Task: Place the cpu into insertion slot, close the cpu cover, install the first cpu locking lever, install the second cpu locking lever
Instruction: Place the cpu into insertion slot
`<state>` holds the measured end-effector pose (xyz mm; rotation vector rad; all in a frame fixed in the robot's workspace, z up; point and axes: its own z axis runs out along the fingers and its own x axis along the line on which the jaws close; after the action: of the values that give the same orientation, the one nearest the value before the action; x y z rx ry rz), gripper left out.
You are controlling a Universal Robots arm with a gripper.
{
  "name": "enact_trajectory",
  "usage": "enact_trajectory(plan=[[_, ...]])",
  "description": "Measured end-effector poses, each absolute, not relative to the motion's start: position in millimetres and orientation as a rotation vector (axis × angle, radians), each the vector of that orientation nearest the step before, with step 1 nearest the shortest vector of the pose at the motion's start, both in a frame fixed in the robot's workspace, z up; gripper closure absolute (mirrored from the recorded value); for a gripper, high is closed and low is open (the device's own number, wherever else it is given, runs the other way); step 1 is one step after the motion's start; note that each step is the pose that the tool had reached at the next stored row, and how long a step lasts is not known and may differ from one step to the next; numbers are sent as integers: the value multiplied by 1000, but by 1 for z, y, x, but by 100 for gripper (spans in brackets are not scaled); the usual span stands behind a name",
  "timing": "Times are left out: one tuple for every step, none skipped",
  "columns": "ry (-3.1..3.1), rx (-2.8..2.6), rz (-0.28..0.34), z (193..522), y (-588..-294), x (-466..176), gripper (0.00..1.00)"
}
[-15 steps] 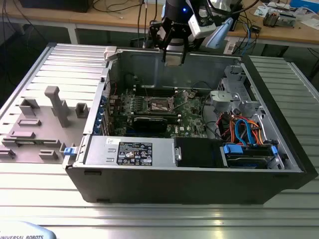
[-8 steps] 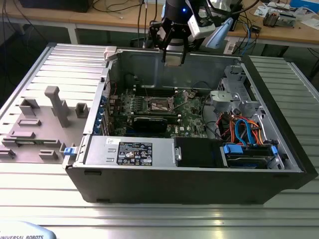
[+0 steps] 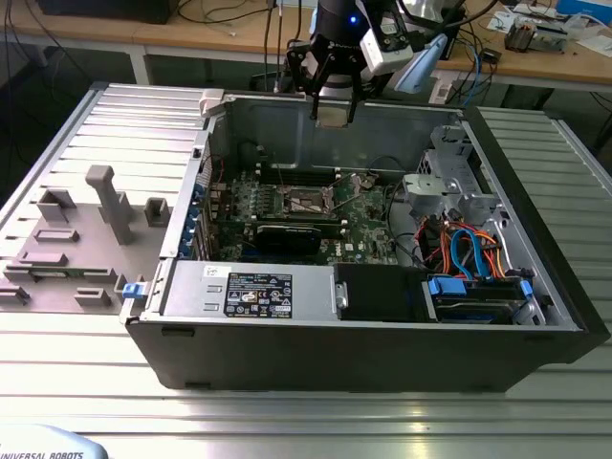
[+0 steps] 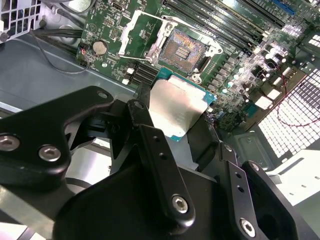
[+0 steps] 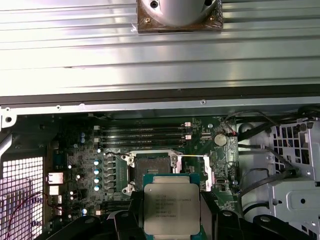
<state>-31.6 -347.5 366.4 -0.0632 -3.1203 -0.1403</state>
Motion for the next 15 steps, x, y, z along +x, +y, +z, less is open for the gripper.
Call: enact_trajectory(plan=[[-3120,-65,-140,366,-348,-32,46],[-3120,-66,-140,366,-348,-32,46],[-3120,-69,-140,366,-348,-32,46],[-3120,-71,-140,366,-348,-32,46],[-3120,-75,-140,366,-348,-32,46],[-3120,-79,-140,366,-348,-32,46],[-3120,-81,-141,366,-348,-32,46],[-3120,-81,-140,366,-348,-32,46],[-3120,-82,-140,366,-348,-32,46],[-3120,-82,-141,366,-348,-32,46],[-3120,-82,-140,366,-348,-32,46],[-3120,-82,-140,366,-348,-32,46],[-3120,-82,-140,366,-348,-32,46],[-3120,-82,-141,366,-348,-32,46],[-3120,-83,-140,366,-348,-32,46]])
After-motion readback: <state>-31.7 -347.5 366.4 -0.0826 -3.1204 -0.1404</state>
